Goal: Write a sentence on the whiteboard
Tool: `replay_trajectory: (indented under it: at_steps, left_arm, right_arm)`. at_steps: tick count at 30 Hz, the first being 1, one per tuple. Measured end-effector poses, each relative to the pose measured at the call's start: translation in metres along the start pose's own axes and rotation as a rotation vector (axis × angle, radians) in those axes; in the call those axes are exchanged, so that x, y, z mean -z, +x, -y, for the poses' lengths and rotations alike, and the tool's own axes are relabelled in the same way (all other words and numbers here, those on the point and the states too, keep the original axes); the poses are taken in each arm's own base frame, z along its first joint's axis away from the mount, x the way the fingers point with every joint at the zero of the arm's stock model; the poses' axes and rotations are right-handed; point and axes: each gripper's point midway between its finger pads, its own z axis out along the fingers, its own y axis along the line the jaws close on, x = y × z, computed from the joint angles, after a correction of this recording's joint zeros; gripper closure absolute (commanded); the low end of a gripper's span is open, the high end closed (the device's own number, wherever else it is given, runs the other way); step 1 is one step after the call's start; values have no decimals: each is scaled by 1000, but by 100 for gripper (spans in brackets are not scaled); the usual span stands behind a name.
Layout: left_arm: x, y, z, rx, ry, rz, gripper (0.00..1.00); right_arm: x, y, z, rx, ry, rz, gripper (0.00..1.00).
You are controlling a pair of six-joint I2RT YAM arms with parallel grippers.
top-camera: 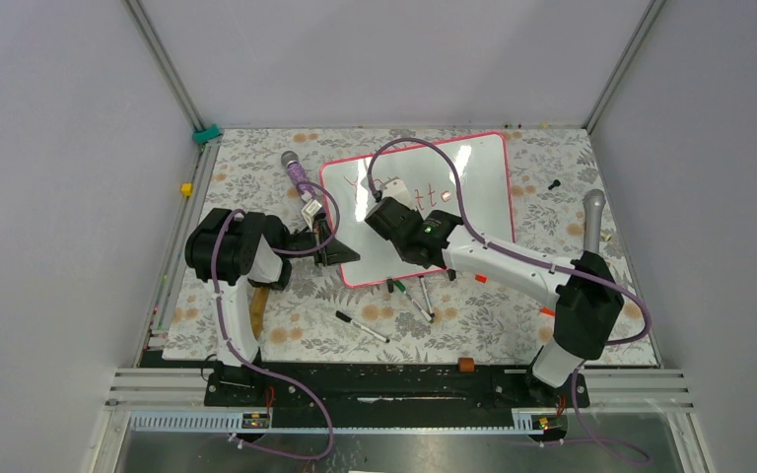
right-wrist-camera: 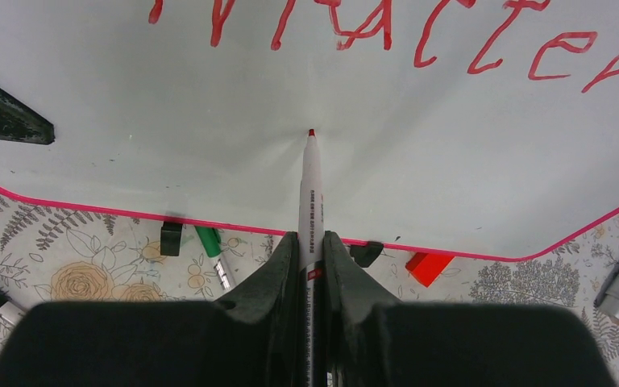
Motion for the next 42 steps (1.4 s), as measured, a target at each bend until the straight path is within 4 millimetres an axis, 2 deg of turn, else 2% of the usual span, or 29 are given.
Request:
replay_trajectory:
  at_steps: [13, 28, 42]
  left_arm:
    - [0, 0, 0, 3, 0, 0, 100]
    - [0, 0, 0, 3, 0, 0, 100]
    - [0, 0, 0, 3, 0, 0, 100]
  right_arm:
    - [-2, -3, -4, 3, -23, -5, 100]
    - [-2, 0, -18, 11, -105, -17, 100]
    - [-2, 8, -13, 31, -93, -48, 100]
